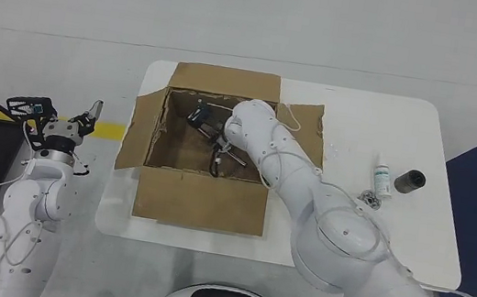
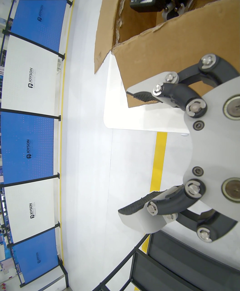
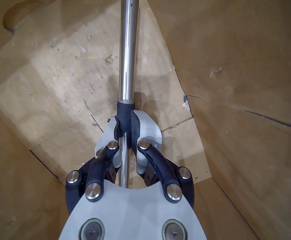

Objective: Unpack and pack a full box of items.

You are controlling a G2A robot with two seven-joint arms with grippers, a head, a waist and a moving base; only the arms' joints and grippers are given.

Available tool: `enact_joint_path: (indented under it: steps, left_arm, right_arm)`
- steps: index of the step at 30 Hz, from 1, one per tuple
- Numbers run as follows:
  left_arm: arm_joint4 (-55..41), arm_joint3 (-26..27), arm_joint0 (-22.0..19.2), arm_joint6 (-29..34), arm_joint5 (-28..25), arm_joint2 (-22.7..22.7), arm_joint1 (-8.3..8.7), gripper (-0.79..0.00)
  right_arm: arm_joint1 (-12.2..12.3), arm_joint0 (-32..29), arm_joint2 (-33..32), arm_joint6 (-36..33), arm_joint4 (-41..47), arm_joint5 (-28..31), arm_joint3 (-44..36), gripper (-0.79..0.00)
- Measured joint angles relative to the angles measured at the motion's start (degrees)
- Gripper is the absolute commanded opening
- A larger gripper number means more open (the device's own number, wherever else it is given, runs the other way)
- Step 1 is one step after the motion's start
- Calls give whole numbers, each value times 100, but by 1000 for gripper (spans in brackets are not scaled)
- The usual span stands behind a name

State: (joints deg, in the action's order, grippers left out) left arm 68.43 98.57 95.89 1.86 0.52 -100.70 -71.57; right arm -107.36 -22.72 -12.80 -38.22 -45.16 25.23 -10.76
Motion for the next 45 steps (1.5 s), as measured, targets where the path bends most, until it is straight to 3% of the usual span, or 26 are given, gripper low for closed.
enact_joint_path:
  steps: [19, 25, 28, 37, 45]
  left_arm:
    - [0, 0, 0, 0, 0, 0, 0, 0]
    - [0, 0, 0, 0, 0, 0, 0, 0]
    - [0, 0, 0, 0, 0, 0, 0, 0]
    - [0, 0, 0, 0, 0, 0, 0, 0]
    - [0, 0, 0, 0, 0, 0, 0, 0]
  right_arm:
    - [192, 49, -186, 34, -79, 905, 25, -785]
    - [264, 32, -215, 192, -192, 813, -70, -785]
    - [296, 9, -215, 357, -295, 760, -197, -785]
    - [543, 67, -322, 988, -438, 1428, -319, -785]
    - [677, -25, -483, 0, -231, 1321, -630, -785]
